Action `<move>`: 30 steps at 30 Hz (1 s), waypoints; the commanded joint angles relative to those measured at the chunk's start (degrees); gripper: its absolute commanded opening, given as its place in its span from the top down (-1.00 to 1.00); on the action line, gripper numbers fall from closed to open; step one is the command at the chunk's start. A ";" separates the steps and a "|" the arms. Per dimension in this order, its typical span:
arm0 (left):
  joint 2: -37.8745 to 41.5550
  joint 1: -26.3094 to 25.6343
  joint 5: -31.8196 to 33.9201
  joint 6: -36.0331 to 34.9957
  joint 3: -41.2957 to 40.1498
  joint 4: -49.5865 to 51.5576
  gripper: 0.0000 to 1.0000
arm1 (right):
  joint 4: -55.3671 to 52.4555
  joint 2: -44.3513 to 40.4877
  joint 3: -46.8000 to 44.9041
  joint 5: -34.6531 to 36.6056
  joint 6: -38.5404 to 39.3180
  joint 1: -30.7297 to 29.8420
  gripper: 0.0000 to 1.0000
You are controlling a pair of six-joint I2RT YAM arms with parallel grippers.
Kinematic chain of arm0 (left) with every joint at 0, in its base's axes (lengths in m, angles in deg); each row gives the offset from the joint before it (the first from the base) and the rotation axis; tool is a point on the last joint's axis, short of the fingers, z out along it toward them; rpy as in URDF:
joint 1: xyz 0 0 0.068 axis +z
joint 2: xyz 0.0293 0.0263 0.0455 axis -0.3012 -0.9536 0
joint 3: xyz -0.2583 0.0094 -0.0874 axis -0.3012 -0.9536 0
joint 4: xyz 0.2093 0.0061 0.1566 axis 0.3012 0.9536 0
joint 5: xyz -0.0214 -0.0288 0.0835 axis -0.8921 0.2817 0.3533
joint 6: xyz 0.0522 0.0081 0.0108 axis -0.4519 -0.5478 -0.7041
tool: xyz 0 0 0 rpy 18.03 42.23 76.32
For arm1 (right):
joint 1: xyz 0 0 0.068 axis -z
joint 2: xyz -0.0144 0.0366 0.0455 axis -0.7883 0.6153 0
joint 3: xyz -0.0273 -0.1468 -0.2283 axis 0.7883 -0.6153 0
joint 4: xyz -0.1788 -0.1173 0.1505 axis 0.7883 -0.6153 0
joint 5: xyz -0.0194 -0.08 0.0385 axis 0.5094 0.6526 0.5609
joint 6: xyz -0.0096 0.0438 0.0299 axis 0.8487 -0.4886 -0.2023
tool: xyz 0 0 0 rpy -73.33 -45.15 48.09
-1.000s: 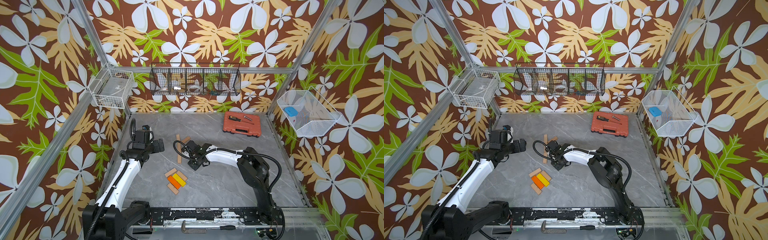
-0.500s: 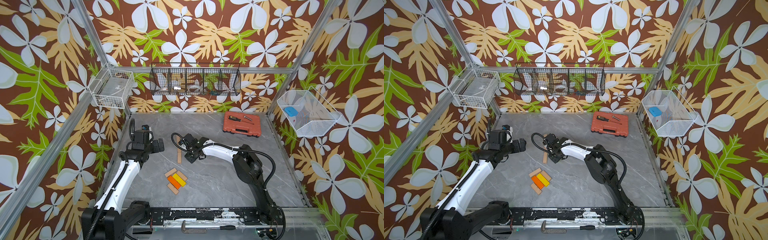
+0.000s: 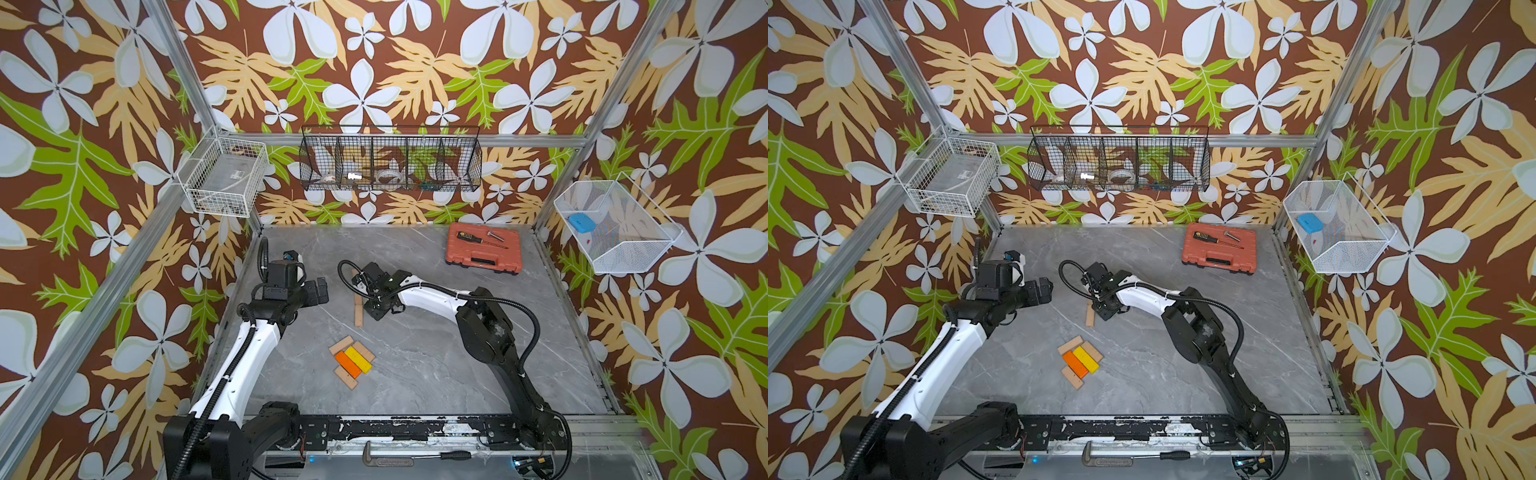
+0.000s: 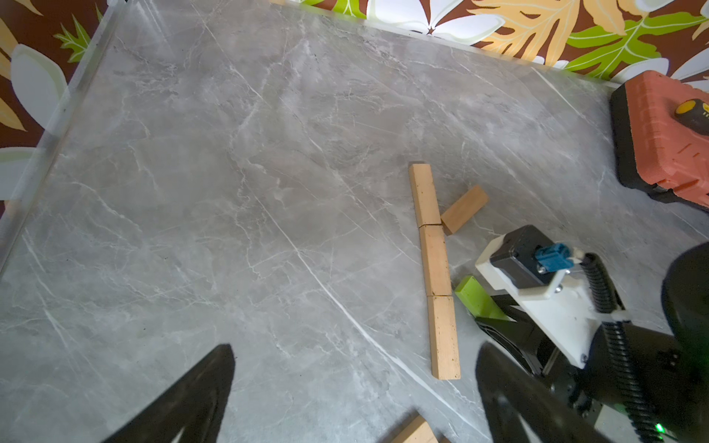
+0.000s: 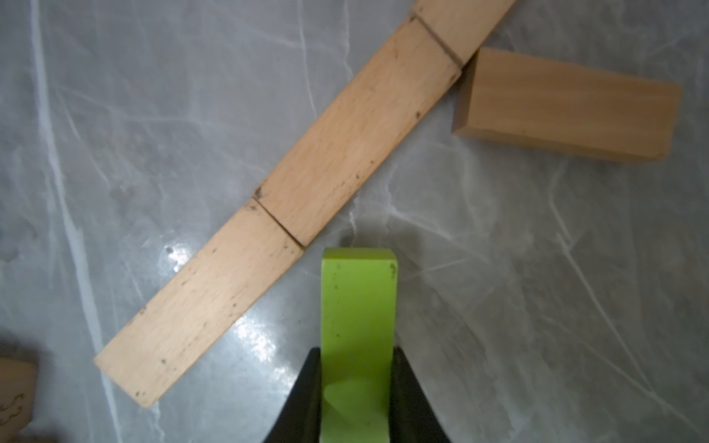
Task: Assemble the letter k with building blocks
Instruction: Assemble the building block at the center of the board.
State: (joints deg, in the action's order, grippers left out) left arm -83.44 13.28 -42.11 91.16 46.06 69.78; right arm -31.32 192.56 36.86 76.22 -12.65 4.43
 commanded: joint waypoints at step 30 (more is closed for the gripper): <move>-0.48 3.20 -1.71 1.17 -0.02 -1.35 -0.97 | -2.49 3.25 2.97 -2.43 1.07 0.30 0.46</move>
State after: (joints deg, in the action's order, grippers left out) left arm -84.14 16.34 -43.18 92.25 46.06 69.76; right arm -32.59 195.01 40.12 74.75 -11.25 4.78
